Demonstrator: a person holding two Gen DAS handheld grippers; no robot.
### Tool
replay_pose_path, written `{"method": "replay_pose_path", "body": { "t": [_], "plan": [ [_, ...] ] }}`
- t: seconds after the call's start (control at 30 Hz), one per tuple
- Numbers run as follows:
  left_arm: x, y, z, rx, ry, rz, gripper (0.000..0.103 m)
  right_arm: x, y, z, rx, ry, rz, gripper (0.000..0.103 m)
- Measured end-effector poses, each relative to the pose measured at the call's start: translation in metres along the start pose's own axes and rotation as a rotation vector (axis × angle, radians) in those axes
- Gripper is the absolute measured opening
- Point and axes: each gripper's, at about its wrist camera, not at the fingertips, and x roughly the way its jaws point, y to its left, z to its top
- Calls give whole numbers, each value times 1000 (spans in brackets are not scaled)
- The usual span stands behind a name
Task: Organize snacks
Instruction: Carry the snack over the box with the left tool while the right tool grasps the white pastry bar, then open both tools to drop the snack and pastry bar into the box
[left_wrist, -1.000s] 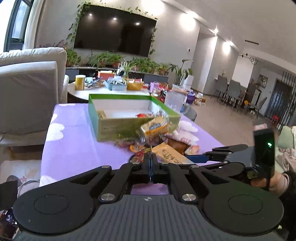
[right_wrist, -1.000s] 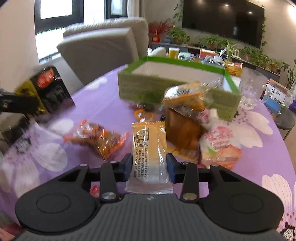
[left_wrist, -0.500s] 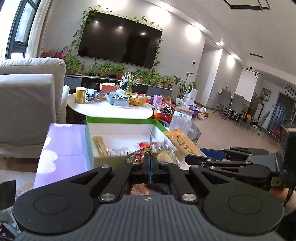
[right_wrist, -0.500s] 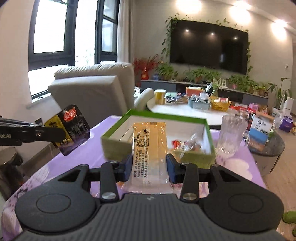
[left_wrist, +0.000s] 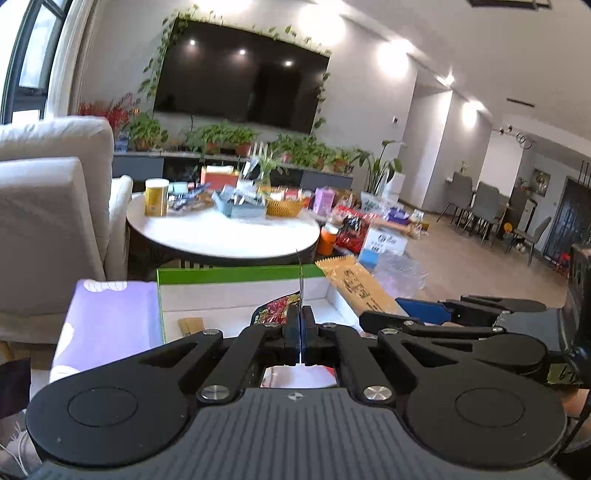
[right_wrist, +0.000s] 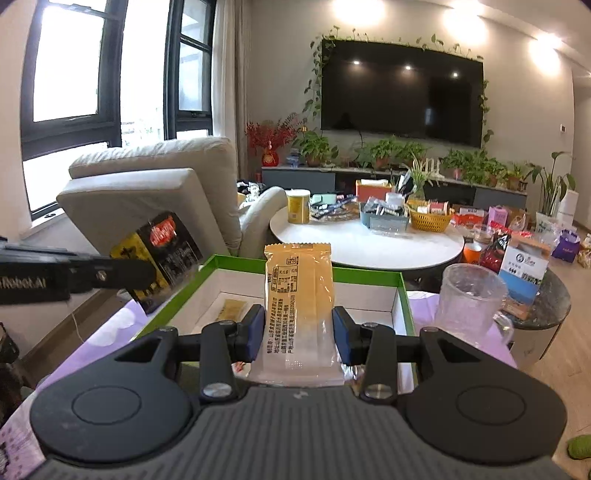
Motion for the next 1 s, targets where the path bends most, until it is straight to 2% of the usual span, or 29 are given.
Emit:
{"method": "replay_pose_path", "body": {
  "t": [0.2, 0.3, 0.33, 0.47, 0.67, 0.83, 1.0],
  "plan": [
    [51, 14, -11, -9, 83, 14, 2, 43, -10, -6, 29, 58, 1, 43],
    [72, 20, -20, -17, 148, 27, 7, 59, -13, -12, 43, 93, -5, 44],
    [76, 21, -23, -20, 169, 23, 10, 64, -14, -13, 48, 111, -9, 45],
    [82, 21, -33, -22, 228, 23, 11, 73, -17, -20, 60, 166, -2, 48],
    [55, 11, -27, -10, 186, 11, 11, 50, -17, -21, 66, 154, -1, 48],
    [17, -9, -22, 56, 145, -14, 13, 15, -16, -15, 43, 107, -23, 48],
    [-27, -38, -33, 123, 141, -74, 16, -20, -19, -10, 22, 46, -53, 48]
  ]
}}
